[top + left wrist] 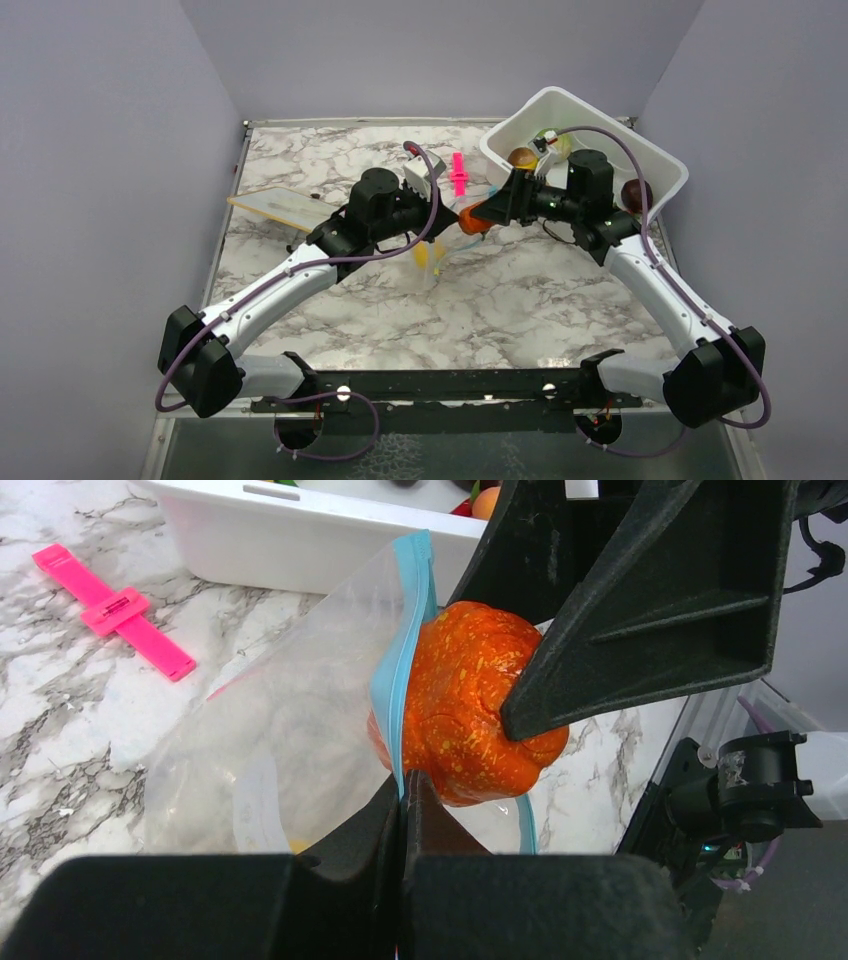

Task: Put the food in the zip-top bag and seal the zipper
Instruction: Place the fake fruit in the zipper food storage bag.

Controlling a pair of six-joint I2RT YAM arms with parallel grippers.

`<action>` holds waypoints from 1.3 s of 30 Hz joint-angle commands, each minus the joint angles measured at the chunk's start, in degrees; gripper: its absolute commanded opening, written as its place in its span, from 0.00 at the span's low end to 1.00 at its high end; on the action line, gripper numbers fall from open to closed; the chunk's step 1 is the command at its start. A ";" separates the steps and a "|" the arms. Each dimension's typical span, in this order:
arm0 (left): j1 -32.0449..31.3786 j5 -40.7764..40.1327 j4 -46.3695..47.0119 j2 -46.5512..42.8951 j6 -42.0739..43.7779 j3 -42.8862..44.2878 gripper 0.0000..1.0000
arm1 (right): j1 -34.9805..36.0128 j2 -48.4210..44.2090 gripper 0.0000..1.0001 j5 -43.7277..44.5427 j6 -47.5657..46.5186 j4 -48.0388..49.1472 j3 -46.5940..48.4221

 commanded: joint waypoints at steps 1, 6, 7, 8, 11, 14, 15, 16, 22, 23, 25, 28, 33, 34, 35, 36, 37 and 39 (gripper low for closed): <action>-0.41 3.02 2.79 -1.52 -0.87 -0.52 0.00 | 0.86 0.53 0.58 1.70 2.23 1.28 2.07; -0.41 2.90 2.79 -1.61 -0.72 -0.79 0.00 | 1.08 0.24 0.68 1.80 2.71 0.70 2.97; -0.41 2.76 2.79 -1.60 -0.70 -0.81 0.00 | 1.10 0.11 0.71 1.96 2.80 0.58 2.95; -0.41 2.72 2.81 -1.61 -0.60 -0.95 0.00 | 1.10 -0.15 0.72 2.00 2.87 0.48 3.01; -0.41 2.41 2.68 -1.62 -0.39 -1.22 0.00 | 1.10 -0.39 0.76 2.05 2.89 0.09 3.30; -0.41 2.22 2.58 -1.60 -0.27 -1.23 0.00 | 1.10 -0.44 0.79 1.76 2.87 -0.26 3.61; -0.41 2.13 2.50 -1.65 -0.19 -1.27 0.00 | 1.10 -0.43 0.80 1.74 2.83 -0.53 3.79; -0.41 2.03 2.37 -1.68 -0.11 -1.20 0.00 | 1.06 -0.51 0.81 1.70 2.75 -0.69 3.95; -0.41 0.86 1.91 -1.78 0.34 -1.09 0.00 | 1.05 -0.79 0.81 2.08 2.22 -1.69 4.95; -0.41 0.62 1.79 -1.73 0.43 -1.05 0.00 | 1.10 -0.79 0.80 1.95 2.17 -1.84 5.18; -0.41 0.21 1.62 -1.71 0.44 -0.96 0.00 | 1.06 -0.64 0.77 2.07 1.74 -2.33 5.62; -0.41 0.07 1.03 -1.61 0.23 -0.38 0.00 | 1.08 -0.33 0.71 2.82 0.63 -3.36 5.96; -0.40 1.09 1.60 -2.16 -0.84 0.26 0.00 | 1.25 0.00 0.64 4.49 -1.92 -3.86 4.73; -0.41 1.15 1.68 -2.33 -1.13 0.43 0.00 | 1.40 0.08 0.63 5.31 -2.57 -4.41 4.73; -0.41 1.13 1.76 -2.51 -1.33 0.60 0.00 | 1.57 0.17 0.63 6.22 -3.23 -5.17 4.69; -0.41 0.75 1.86 -2.63 -1.66 0.82 0.00 | 1.70 0.21 0.62 7.29 -3.79 -5.87 4.58; -0.41 0.23 1.80 -2.73 -2.02 0.98 0.00 | 1.79 0.18 0.62 8.43 -4.14 -6.43 4.48; -0.36 -0.96 1.70 -2.77 -2.00 1.50 0.00 | 2.05 0.46 0.62 10.63 -4.82 -7.99 4.69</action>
